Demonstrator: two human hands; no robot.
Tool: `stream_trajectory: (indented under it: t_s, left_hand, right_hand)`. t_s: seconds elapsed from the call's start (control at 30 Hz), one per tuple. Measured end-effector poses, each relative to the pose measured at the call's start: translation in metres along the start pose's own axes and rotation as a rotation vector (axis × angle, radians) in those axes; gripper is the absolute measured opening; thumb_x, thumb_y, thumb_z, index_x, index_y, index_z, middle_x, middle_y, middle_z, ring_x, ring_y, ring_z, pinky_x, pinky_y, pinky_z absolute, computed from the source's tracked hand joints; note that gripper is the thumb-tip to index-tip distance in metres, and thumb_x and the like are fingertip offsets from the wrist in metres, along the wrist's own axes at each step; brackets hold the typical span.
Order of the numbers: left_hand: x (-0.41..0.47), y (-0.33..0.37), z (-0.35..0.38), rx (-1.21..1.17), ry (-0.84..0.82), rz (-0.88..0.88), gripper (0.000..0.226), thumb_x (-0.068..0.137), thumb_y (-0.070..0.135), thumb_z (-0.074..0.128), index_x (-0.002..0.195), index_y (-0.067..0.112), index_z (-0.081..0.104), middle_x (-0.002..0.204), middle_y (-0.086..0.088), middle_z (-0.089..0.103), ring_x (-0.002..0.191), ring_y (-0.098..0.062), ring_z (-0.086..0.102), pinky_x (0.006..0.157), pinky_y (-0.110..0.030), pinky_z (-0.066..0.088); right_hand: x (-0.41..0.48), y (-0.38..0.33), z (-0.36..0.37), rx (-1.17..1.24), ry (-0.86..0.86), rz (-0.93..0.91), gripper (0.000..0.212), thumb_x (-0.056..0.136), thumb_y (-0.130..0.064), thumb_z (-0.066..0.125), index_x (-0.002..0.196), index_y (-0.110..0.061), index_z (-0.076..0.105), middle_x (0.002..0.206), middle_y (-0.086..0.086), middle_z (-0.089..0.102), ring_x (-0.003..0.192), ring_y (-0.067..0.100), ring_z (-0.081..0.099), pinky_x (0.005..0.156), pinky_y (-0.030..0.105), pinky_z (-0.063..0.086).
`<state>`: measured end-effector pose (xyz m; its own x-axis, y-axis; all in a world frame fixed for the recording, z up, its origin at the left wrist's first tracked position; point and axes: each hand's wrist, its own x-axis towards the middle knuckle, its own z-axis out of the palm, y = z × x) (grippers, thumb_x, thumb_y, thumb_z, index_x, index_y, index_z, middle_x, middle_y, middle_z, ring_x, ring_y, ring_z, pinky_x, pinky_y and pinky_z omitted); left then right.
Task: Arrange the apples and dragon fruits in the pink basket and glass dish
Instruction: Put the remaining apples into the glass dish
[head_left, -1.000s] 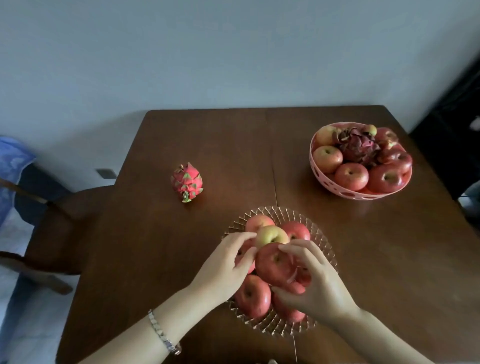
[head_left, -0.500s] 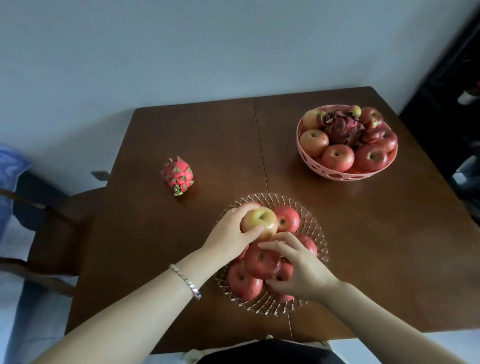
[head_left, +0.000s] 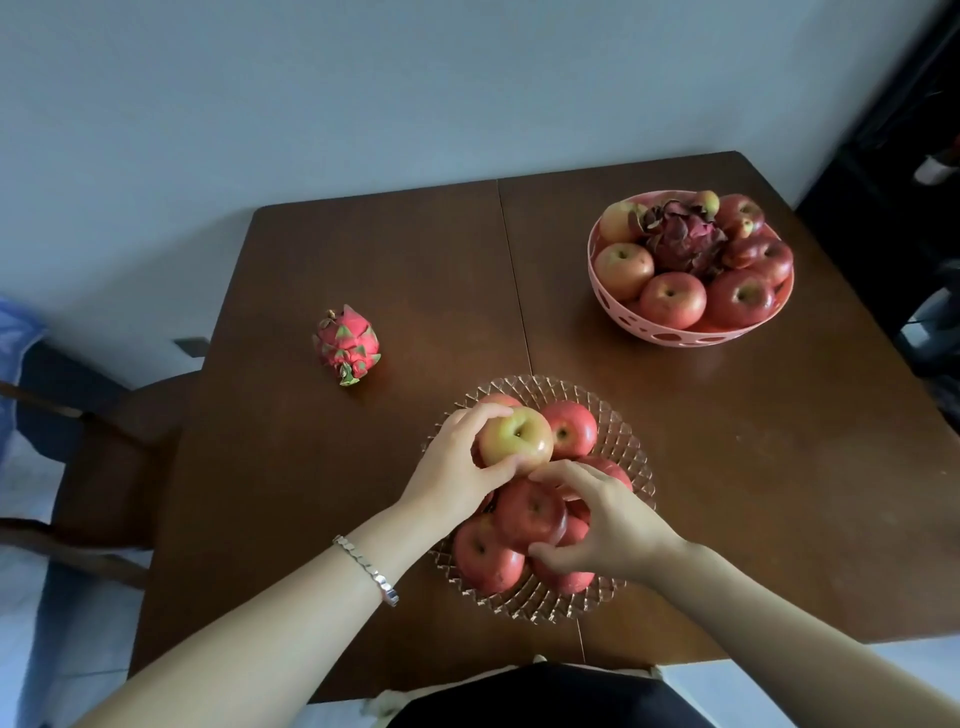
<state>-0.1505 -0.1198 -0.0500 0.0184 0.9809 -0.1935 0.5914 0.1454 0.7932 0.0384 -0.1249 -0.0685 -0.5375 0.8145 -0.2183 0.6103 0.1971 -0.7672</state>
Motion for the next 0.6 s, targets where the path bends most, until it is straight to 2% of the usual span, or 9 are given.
stream_trajectory:
  t_s: [0.1, 0.23, 0.4, 0.5, 0.57, 0.6]
  left_hand:
    - [-0.002, -0.005, 0.001, -0.039, 0.001, 0.032, 0.042, 0.079, 0.020, 0.071, 0.111, 0.039, 0.052, 0.115, 0.012, 0.048, 0.114, -0.012, 0.051, 0.099, -0.027, 0.042]
    - [-0.002, -0.005, 0.001, 0.103, -0.029, 0.055, 0.045, 0.085, 0.028, 0.064, 0.124, 0.033, 0.044, 0.127, 0.006, 0.045, 0.113, -0.014, 0.049, 0.094, -0.025, 0.039]
    - [-0.002, -0.010, -0.003, 0.033, -0.077, 0.030, 0.046, 0.089, 0.029, 0.059, 0.131, 0.034, 0.040, 0.134, 0.004, 0.043, 0.120, -0.012, 0.046, 0.100, -0.027, 0.038]
    - [-0.002, -0.013, -0.009, -0.068, -0.029, 0.008, 0.043, 0.090, 0.026, 0.057, 0.130, 0.032, 0.042, 0.134, 0.002, 0.047, 0.119, -0.009, 0.049, 0.100, -0.023, 0.041]
    - [0.000, -0.015, -0.018, -0.125, 0.041, -0.033, 0.041, 0.091, 0.023, 0.056, 0.130, 0.028, 0.043, 0.133, 0.001, 0.048, 0.116, -0.007, 0.051, 0.093, -0.015, 0.039]
    - [0.002, -0.018, -0.024, -0.139, 0.083, -0.060, 0.041, 0.092, 0.022, 0.056, 0.130, 0.026, 0.043, 0.134, 0.000, 0.047, 0.116, -0.008, 0.051, 0.093, -0.016, 0.038]
  right_hand:
    - [0.001, -0.005, 0.000, -0.007, 0.003, 0.054, 0.065, 0.062, -0.036, 0.078, 0.118, -0.028, 0.048, 0.111, -0.014, 0.054, 0.105, 0.005, 0.055, 0.091, 0.023, 0.047]
    - [0.003, -0.016, -0.002, -0.083, -0.025, 0.110, 0.063, 0.062, -0.044, 0.076, 0.116, -0.032, 0.045, 0.116, -0.012, 0.047, 0.101, 0.009, 0.054, 0.088, 0.030, 0.049]
    - [0.007, -0.027, -0.016, -0.185, -0.127, 0.136, 0.065, 0.065, -0.060, 0.069, 0.119, -0.034, 0.044, 0.121, -0.009, 0.046, 0.104, 0.015, 0.055, 0.088, 0.037, 0.050]
    - [0.013, -0.032, -0.025, -0.195, -0.101, 0.148, 0.057, 0.069, -0.066, 0.059, 0.114, -0.033, 0.049, 0.112, -0.009, 0.053, 0.096, 0.014, 0.059, 0.084, 0.039, 0.051]
    - [0.021, -0.037, -0.032, -0.204, -0.052, 0.129, 0.046, 0.074, -0.062, 0.058, 0.107, -0.030, 0.055, 0.101, -0.012, 0.058, 0.089, 0.012, 0.060, 0.081, 0.036, 0.052]
    - [0.026, -0.040, -0.036, -0.187, -0.017, 0.116, 0.038, 0.077, -0.057, 0.059, 0.102, -0.029, 0.057, 0.096, -0.013, 0.060, 0.086, 0.011, 0.060, 0.079, 0.036, 0.052]
